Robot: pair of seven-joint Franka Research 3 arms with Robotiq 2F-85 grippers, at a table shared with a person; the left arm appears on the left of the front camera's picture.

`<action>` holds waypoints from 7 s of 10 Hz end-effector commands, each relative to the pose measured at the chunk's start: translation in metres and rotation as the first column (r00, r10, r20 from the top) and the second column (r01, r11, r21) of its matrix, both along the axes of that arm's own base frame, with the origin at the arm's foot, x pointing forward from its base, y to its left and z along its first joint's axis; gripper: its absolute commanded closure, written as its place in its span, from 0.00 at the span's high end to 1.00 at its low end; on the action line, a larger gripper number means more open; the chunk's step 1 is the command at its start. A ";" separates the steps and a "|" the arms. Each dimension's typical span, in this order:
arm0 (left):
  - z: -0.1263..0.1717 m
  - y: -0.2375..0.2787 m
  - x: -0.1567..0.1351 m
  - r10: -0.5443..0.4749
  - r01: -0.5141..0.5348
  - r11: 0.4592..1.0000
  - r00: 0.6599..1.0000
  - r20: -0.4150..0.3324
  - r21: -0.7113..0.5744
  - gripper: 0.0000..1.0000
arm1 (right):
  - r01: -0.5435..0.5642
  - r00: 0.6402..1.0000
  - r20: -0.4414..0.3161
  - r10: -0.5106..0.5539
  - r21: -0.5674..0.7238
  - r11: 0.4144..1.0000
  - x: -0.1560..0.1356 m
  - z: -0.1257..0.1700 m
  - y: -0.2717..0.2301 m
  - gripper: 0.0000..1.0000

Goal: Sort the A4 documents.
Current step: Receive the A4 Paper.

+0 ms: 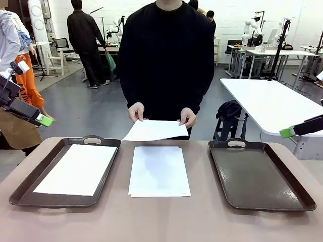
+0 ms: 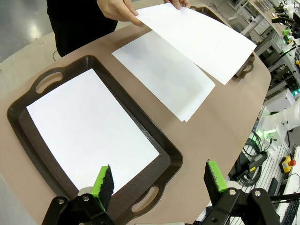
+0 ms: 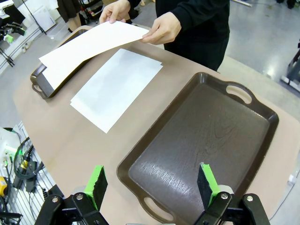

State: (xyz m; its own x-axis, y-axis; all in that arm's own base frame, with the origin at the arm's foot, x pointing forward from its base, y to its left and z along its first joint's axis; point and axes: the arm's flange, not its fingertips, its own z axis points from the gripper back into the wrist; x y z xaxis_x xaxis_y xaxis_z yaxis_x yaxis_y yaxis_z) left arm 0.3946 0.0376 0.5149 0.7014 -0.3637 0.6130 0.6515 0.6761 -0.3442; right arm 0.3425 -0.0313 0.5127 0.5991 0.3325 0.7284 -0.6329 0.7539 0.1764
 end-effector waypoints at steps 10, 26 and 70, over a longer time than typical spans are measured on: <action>0.000 0.000 -0.001 0.000 0.000 1.000 1.000 0.004 0.000 1.00 | -0.010 1.000 -0.002 0.010 0.017 1.000 0.001 -0.002 0.000 1.00; -0.008 -0.031 0.033 -0.058 0.034 0.985 0.988 -0.141 -0.168 1.00 | -0.010 1.000 -0.002 0.010 0.017 1.000 0.001 -0.002 0.000 1.00; -0.130 -0.204 0.184 -0.200 -0.422 0.733 0.616 -0.762 -0.533 0.00 | -0.010 1.000 -0.002 0.010 0.017 1.000 0.001 -0.002 0.000 1.00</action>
State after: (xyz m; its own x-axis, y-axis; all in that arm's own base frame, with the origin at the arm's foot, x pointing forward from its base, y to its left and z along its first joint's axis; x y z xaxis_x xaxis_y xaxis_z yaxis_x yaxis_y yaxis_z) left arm 0.5807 -0.1674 0.3814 0.9959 -0.0039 -0.0901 -0.0886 0.1432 -0.9857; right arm 0.3425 -0.0309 0.5129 0.5985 0.3334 0.7285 -0.6334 0.7536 0.1755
